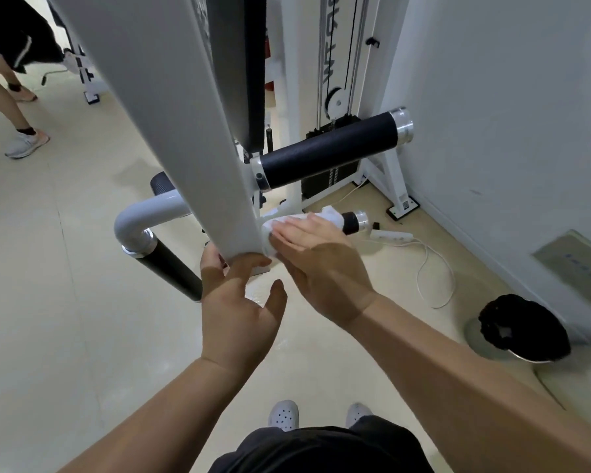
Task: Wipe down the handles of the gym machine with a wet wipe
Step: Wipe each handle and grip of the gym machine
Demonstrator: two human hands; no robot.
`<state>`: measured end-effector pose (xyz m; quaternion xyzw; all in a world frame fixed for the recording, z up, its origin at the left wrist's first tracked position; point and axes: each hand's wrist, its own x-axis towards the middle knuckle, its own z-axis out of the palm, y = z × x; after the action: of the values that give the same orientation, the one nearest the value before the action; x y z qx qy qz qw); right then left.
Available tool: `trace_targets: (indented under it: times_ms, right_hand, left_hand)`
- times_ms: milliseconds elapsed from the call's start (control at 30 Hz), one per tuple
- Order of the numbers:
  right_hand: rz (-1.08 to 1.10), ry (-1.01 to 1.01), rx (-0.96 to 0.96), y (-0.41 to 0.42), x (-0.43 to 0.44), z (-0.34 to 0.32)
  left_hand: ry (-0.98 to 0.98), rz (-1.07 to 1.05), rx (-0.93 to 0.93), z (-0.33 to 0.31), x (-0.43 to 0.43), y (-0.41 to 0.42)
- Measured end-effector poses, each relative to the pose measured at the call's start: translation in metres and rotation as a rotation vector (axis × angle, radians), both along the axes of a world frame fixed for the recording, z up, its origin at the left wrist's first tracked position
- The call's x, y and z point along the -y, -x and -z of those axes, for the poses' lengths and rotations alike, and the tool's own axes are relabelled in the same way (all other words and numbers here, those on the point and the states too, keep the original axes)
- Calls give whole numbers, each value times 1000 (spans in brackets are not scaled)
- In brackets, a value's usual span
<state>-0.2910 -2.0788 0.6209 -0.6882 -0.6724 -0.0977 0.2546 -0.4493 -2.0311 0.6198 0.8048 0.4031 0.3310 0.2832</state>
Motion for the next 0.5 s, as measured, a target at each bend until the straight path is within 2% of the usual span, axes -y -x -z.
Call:
trace_targets:
  times_ms: [67,167,300,367,500]
  right_hand:
    - [-26,-7,-10,-5,2,-3]
    - [137,-22,-46,-30,13,-8]
    - [438,-2,-378,-24,24,-9]
    - [509,-29,-388,0,22,-3]
    - [391,-167,-248,45,8,23]
  left_hand:
    - [-28,19,-26,1,-3,6]
    - [-75,88,-12,0,-12,17]
    - [-145,260,-40,-9,-13,34]
    - [-221,357,-127,-9,-9,46]
    - [-397,391,-164,-3,-13,66]
